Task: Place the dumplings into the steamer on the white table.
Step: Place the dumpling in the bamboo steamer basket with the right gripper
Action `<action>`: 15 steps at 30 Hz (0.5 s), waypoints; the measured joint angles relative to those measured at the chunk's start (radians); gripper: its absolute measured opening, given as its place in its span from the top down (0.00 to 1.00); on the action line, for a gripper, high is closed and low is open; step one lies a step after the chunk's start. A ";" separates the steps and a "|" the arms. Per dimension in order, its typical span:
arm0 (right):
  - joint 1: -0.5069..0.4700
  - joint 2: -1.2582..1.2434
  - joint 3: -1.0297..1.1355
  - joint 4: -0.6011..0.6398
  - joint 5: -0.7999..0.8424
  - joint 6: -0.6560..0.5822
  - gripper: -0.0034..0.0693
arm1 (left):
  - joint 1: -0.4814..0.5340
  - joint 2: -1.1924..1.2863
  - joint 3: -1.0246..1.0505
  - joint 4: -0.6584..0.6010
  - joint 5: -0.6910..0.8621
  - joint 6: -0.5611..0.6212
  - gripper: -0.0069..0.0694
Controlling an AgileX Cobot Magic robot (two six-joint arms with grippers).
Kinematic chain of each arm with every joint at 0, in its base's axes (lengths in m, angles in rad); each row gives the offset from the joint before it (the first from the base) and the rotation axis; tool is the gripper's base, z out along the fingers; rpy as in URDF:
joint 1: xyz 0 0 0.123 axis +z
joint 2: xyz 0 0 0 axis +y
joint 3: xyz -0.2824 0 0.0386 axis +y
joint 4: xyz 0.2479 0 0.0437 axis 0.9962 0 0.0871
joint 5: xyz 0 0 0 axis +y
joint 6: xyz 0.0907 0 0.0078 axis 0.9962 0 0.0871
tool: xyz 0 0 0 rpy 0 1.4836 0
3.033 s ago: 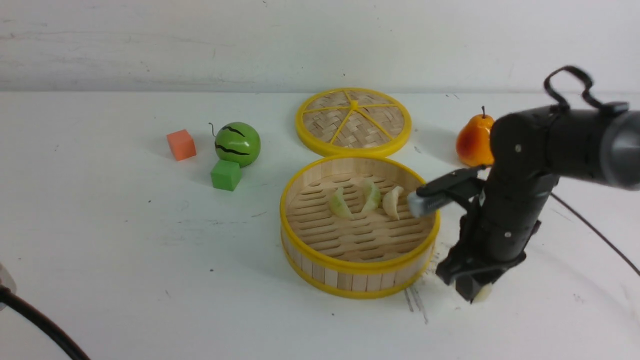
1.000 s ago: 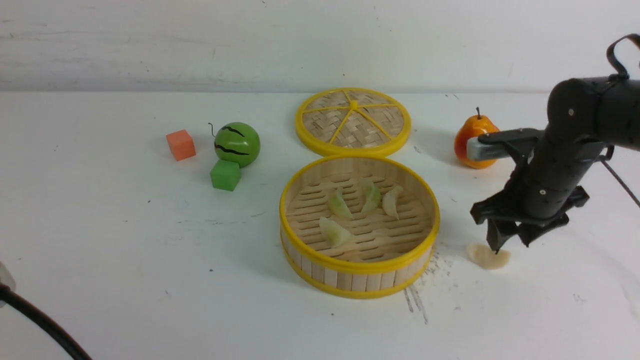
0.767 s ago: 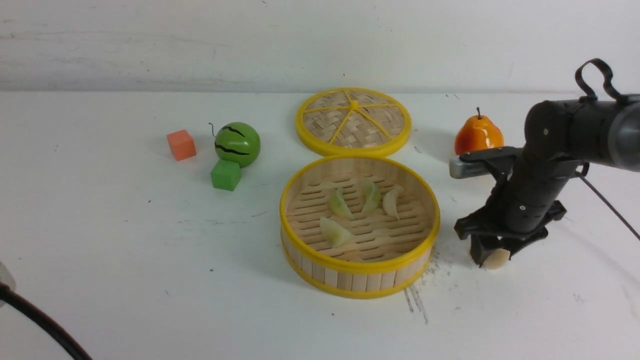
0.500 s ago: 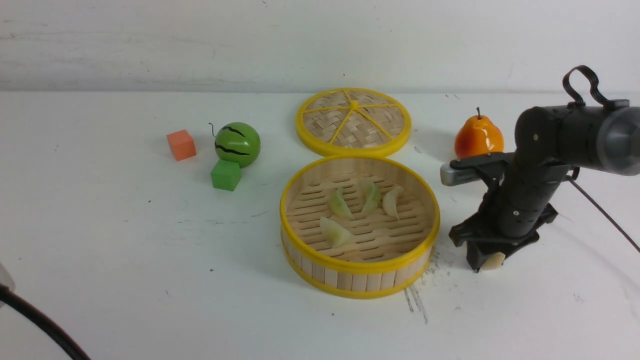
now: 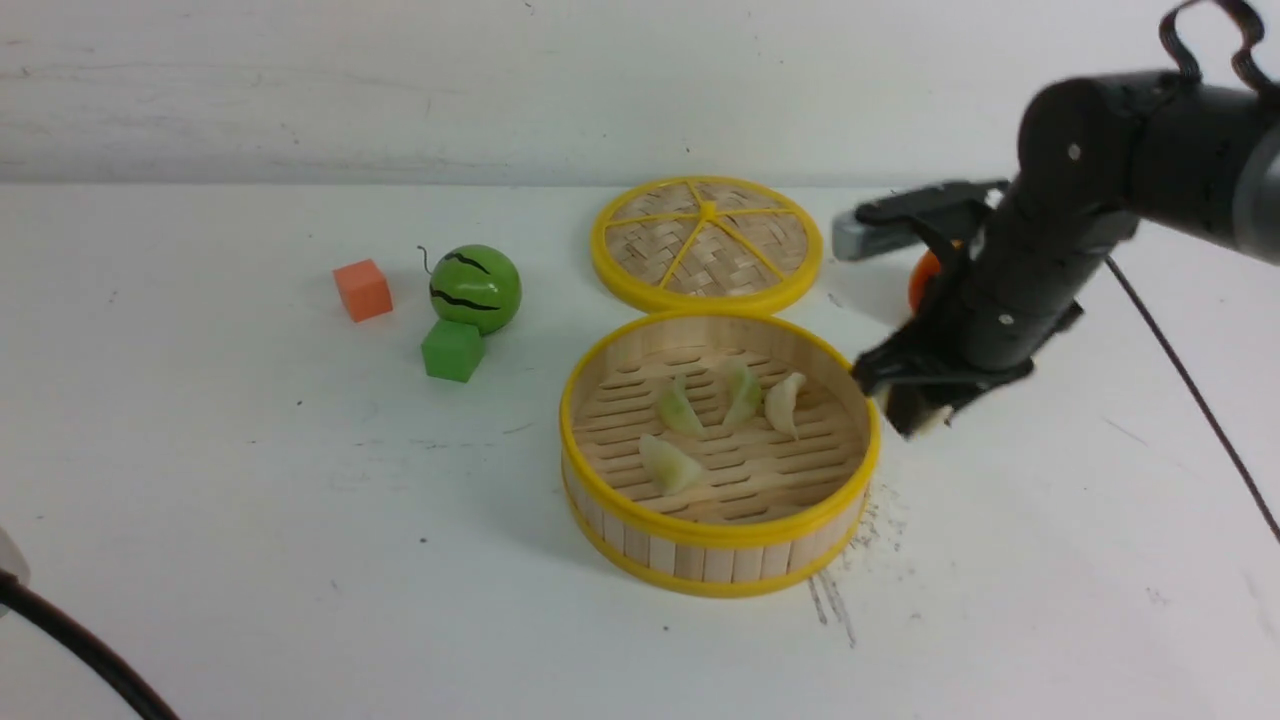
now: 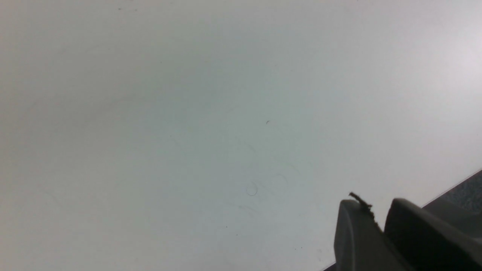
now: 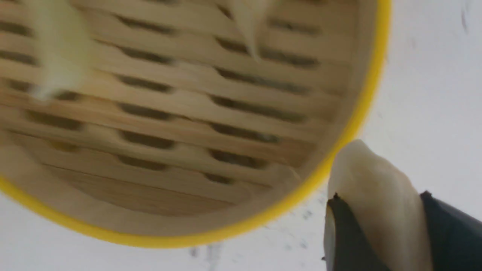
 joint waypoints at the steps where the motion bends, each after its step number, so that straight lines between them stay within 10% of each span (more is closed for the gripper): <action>1: 0.022 -0.003 -0.015 0.005 -0.010 0.000 0.62 | 0.000 0.000 0.000 0.000 0.000 0.000 0.76; 15: 0.157 0.206 -0.036 0.017 -0.174 0.112 0.55 | 0.000 -0.266 0.000 0.027 0.022 -0.125 0.74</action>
